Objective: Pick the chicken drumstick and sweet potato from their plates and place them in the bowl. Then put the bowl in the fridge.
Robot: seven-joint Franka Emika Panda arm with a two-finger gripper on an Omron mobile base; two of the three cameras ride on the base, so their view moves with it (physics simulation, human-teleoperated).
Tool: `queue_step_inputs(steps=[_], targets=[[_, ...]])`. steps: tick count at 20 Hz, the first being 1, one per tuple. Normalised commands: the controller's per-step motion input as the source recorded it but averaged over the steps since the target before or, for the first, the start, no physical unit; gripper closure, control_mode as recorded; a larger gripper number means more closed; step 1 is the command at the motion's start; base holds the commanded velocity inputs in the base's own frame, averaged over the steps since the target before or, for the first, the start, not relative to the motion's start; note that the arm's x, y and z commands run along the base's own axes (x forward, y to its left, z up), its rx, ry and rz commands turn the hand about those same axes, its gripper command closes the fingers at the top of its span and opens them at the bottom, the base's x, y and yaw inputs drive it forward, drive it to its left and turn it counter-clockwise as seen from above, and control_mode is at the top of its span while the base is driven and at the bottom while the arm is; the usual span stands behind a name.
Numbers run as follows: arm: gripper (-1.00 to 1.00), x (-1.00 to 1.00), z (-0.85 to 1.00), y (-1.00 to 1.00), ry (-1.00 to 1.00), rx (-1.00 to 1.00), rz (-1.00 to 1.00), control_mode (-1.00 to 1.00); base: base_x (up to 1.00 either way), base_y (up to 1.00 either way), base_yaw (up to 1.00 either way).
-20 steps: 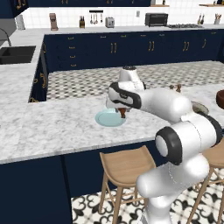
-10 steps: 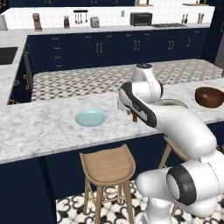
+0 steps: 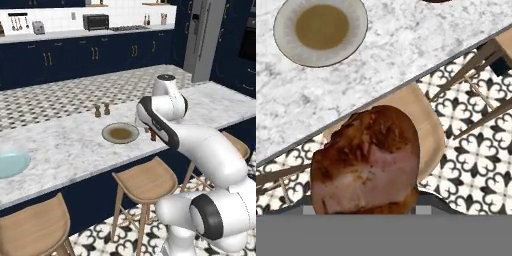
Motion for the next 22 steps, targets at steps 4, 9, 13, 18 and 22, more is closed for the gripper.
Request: queue_step_inputs(steps=[4, 9, 13, 18, 22], targets=[[1.0, 0.0, 0.0, 0.0, 0.0, 0.0, 0.0, 1.0, 0.47, -1.0, -0.26], [1.0, 0.0, 0.0, 0.0, 0.0, 0.0, 0.0, 1.0, 0.8, -1.0, 0.05], [1.0, 0.0, 0.0, 0.0, 0.0, 0.0, 0.0, 1.0, -0.5, -1.0, 0.28], [1.0, 0.0, 0.0, 0.0, 0.0, 0.0, 0.0, 1.0, 0.34, -0.89, 0.11], [1.0, 0.0, 0.0, 0.0, 0.0, 0.0, 0.0, 1.0, 1.0, -0.66, 0.26]])
